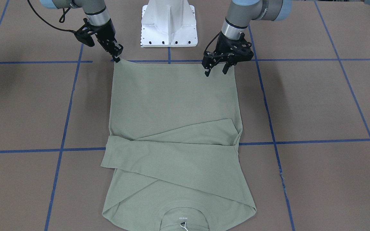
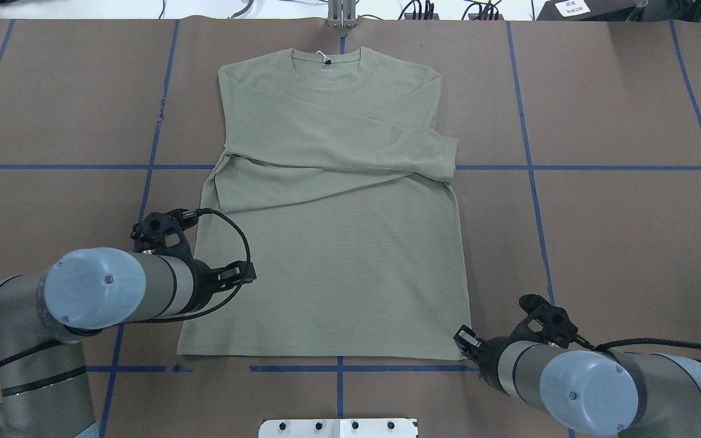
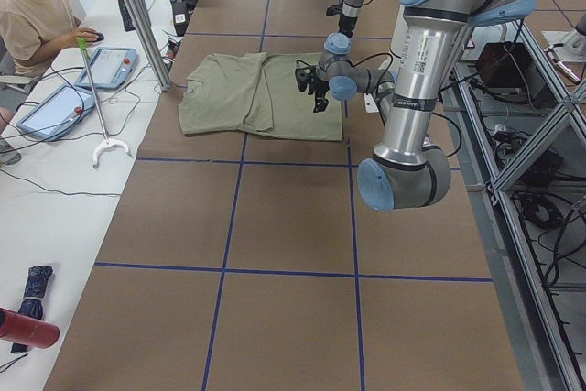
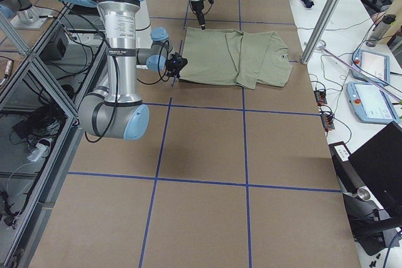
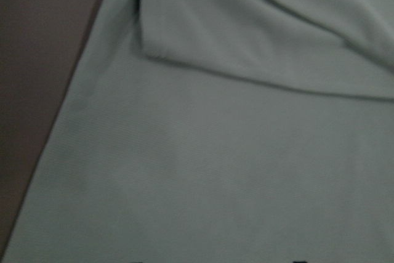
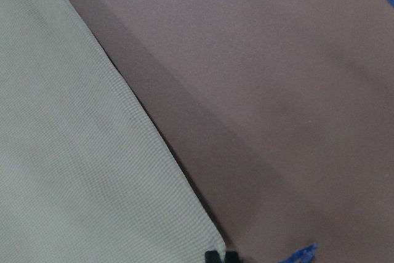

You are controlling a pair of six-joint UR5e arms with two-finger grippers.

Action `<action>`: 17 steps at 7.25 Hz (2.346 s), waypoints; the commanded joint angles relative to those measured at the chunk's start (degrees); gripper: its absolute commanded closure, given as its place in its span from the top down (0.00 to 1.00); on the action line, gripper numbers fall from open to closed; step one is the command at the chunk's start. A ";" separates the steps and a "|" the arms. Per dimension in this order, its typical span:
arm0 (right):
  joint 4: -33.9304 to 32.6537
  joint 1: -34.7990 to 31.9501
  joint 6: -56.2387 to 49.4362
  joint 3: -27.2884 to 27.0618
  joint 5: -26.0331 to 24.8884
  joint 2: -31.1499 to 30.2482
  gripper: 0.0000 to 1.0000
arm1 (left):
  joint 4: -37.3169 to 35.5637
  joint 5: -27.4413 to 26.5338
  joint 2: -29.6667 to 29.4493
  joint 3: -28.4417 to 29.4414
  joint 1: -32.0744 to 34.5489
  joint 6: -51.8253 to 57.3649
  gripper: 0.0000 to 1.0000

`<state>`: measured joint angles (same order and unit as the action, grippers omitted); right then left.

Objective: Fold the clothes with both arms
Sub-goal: 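Grasp the hem corners nearest the robot with both grippers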

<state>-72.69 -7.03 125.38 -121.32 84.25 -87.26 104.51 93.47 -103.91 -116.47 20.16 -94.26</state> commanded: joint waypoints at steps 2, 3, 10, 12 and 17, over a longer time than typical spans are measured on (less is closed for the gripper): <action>0.00 0.08 -0.14 0.04 -0.05 -0.19 0.00 | -3.34 -0.31 5.27 -0.69 -1.97 -3.54 0.85; 0.00 0.09 -0.14 0.04 -0.05 -0.19 0.00 | -3.17 -0.22 5.82 -0.43 -2.49 -5.30 0.83; 0.00 0.09 -0.14 0.04 -0.05 -0.19 0.00 | -3.25 5.94 5.82 0.36 -4.08 -6.38 0.76; 0.00 0.09 -0.14 0.12 -0.14 -0.37 0.00 | -3.26 5.85 5.91 0.80 -4.08 -6.12 0.73; 0.00 0.09 -0.05 0.21 -0.32 -0.46 0.00 | -3.25 6.11 5.82 1.42 -4.17 -6.29 0.41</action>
<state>-72.69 -6.94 125.32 -121.17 83.95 -87.69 101.32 99.48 -98.01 -114.78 16.04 -100.22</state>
